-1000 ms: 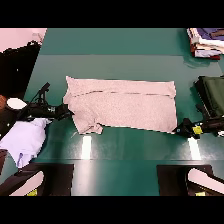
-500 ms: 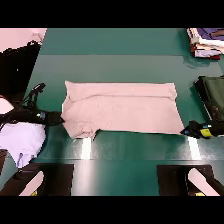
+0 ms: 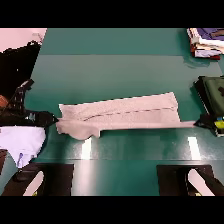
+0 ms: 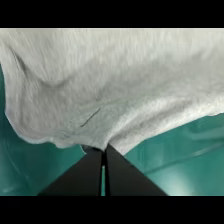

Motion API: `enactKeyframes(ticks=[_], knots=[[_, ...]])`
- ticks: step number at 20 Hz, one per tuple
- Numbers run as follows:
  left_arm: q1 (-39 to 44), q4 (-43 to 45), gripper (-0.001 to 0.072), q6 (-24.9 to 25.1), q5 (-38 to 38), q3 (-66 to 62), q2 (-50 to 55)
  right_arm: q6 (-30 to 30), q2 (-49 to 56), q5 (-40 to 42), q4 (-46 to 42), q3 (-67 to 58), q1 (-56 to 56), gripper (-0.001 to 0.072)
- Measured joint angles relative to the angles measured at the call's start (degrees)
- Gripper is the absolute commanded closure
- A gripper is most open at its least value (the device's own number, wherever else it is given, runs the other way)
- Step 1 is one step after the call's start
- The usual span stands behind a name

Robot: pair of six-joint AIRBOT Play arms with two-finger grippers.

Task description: Fold the shirts.

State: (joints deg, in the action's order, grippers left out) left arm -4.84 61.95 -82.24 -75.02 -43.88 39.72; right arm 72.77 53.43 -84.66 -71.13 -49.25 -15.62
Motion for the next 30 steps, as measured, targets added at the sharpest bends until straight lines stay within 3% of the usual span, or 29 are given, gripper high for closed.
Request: enactKeyframes(ticks=[7,13,14,15,16,17,21,23,24,25,26,27,30], knots=[[0.0,0.2,0.0685,0.0,13.5,-0.3,15.0,3.1,21.3,5.6,-0.4,-17.9,11.6,0.0701],[0.0,-1.7,0.0684,0.3,24.8,-1.4,25.8,4.5,34.8,5.5,1.3,-30.6,13.9,0.0686],[0.0,-2.1,0.0668,0.4,26.2,-1.6,26.6,4.5,36.3,5.3,2.0,-32.0,14.0,0.0521],[0.0,-2.5,0.0439,0.5,27.7,-1.9,27.1,4.6,37.5,5.3,2.5,-33.2,14.1,0.0333],[0.0,-2.7,0.0231,0.6,28.8,-2.4,27.6,4.6,38.5,5.3,2.8,-34.1,14.1,0.0314],[0.0,-3.1,0.0221,0.6,29.5,-2.9,27.9,4.7,39.3,5.3,3.1,-34.9,14.1,0.0314],[0.0,-3.6,0.0247,1.1,28.0,-7.2,28.5,4.5,40.5,3.7,3.8,-36.3,13.0,0.0314],[0.0,-3.7,0.0639,1.8,24.5,-10.3,28.5,3.2,39.8,1.8,4.0,-35.8,11.4,0.0314],[0.0,-3.9,0.0685,2.2,22.9,-11.7,28.6,2.4,39.1,1.0,4.1,-34.9,10.3,0.0313],[0.0,-3.9,0.0685,2.6,21.3,-12.8,28.6,1.6,38.3,0.7,4.1,-33.5,9.1,0.0282],[0.0,-3.9,0.0685,2.6,20.0,-13.6,28.6,0.6,37.5,0.3,4.4,-31.8,7.8,0.0184],[0.0,-4.0,0.0685,2.8,19.2,-14.2,28.6,-0.4,36.7,0.1,5.3,-29.7,6.2,0.014],[0.0,-4.6,0.0685,3.0,17.4,-15.1,28.6,-3.6,36.4,0.6,10.6,-23.4,1.0,0.0138]])
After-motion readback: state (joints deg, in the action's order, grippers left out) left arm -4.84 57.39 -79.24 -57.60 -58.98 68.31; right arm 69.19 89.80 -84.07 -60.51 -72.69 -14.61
